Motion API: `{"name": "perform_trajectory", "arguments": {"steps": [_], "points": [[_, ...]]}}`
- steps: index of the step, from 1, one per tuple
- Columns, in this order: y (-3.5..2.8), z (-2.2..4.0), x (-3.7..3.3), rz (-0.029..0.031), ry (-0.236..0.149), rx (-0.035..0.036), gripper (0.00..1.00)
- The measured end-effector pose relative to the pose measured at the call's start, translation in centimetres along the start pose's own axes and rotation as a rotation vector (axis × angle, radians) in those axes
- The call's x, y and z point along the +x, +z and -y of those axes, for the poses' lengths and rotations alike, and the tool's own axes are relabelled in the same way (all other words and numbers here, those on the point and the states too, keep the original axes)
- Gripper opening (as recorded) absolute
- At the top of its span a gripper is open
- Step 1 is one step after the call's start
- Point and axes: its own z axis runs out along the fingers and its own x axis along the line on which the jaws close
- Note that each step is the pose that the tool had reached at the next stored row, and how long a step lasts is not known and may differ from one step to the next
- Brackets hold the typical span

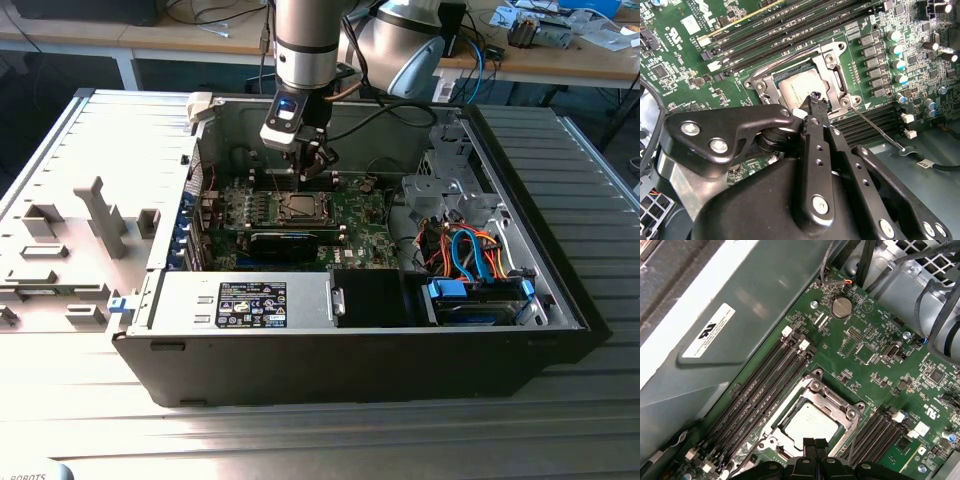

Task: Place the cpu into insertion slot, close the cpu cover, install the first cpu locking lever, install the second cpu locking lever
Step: 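Install the first cpu locking lever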

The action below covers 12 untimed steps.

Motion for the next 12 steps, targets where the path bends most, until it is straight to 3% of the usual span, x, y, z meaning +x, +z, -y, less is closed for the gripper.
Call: {"name": "perform_trajectory", "arguments": {"steps": [12], "points": [[0.0, 0.0, 0.0, 0.0012, -0.034, -0.0015, 0.11]]}}
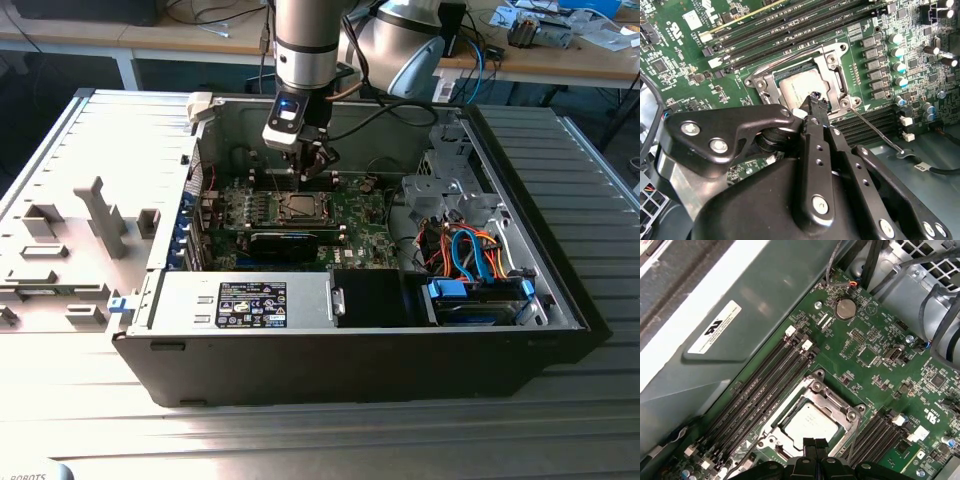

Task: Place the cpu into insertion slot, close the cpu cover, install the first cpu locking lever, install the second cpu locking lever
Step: 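Install the first cpu locking lever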

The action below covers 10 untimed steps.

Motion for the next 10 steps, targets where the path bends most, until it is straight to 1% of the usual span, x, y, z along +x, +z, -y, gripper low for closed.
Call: {"name": "perform_trajectory", "arguments": {"steps": [10], "points": [[0.0, 0.0, 0.0, 0.001, -0.027, -0.0013, 0.11]]}}
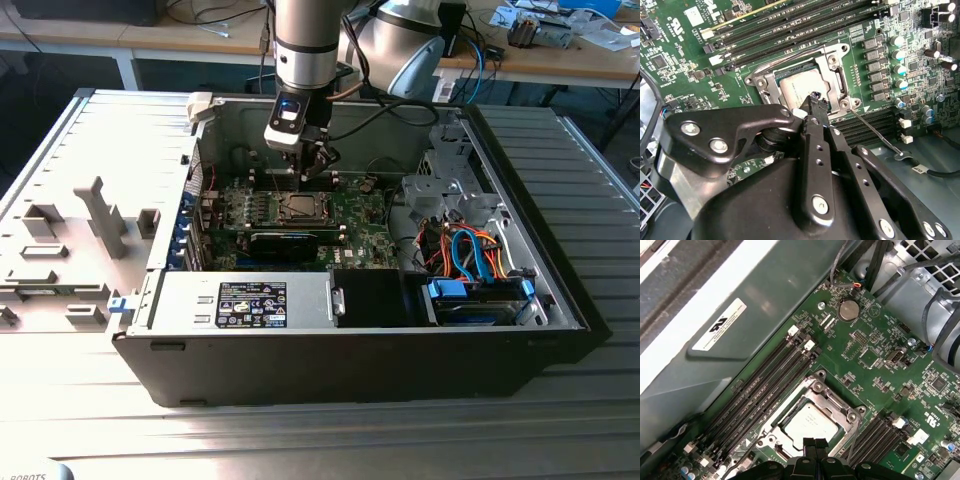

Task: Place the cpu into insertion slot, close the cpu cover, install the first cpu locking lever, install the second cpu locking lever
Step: 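Install the first cpu locking lever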

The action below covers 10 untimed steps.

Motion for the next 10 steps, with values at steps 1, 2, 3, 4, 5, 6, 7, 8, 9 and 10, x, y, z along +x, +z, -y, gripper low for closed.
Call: {"name": "perform_trajectory", "arguments": {"steps": [1, 2, 3, 4, 5, 6, 7, 8, 9, 10], "points": [[0.0, 0.0, 0.0, 0.0001, -0.002, -0.0001, 0.11], [0.0, 0.0, 0.0, 0.0002, -0.004, -0.0003, 0.11], [0.0, 0.0, 0.0, 0.0003, -0.006, -0.0003, 0.11], [0.0, 0.0, 0.0, 0.0003, -0.008, -0.0004, 0.11], [0.0, 0.0, 0.0, 0.0004, -0.011, -0.0005, 0.11], [0.0, 0.0, 0.0, 0.0005, -0.013, -0.0006, 0.11], [0.0, 0.0, 0.0, 0.0005, -0.015, -0.0007, 0.11], [0.0, 0.0, 0.0, 0.0006, -0.018, -0.0008, 0.11], [0.0, 0.0, 0.0, 0.0007, -0.02, -0.0009, 0.11], [0.0, 0.0, 0.0, 0.0008, -0.023, -0.001, 0.11]]}}
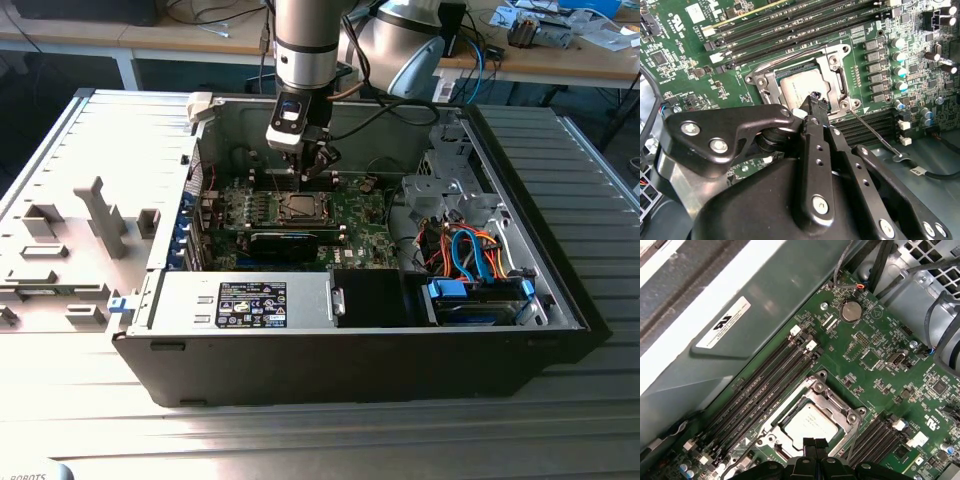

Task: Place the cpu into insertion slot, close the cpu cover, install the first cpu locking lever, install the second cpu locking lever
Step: 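Install the first cpu locking lever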

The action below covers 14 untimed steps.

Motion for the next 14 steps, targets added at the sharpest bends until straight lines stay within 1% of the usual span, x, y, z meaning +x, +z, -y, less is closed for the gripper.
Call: {"name": "perform_trajectory", "arguments": {"steps": [14], "points": [[0.0, 0.0, 0.0, 0.0012, -0.033, -0.0016, 0.11]]}}
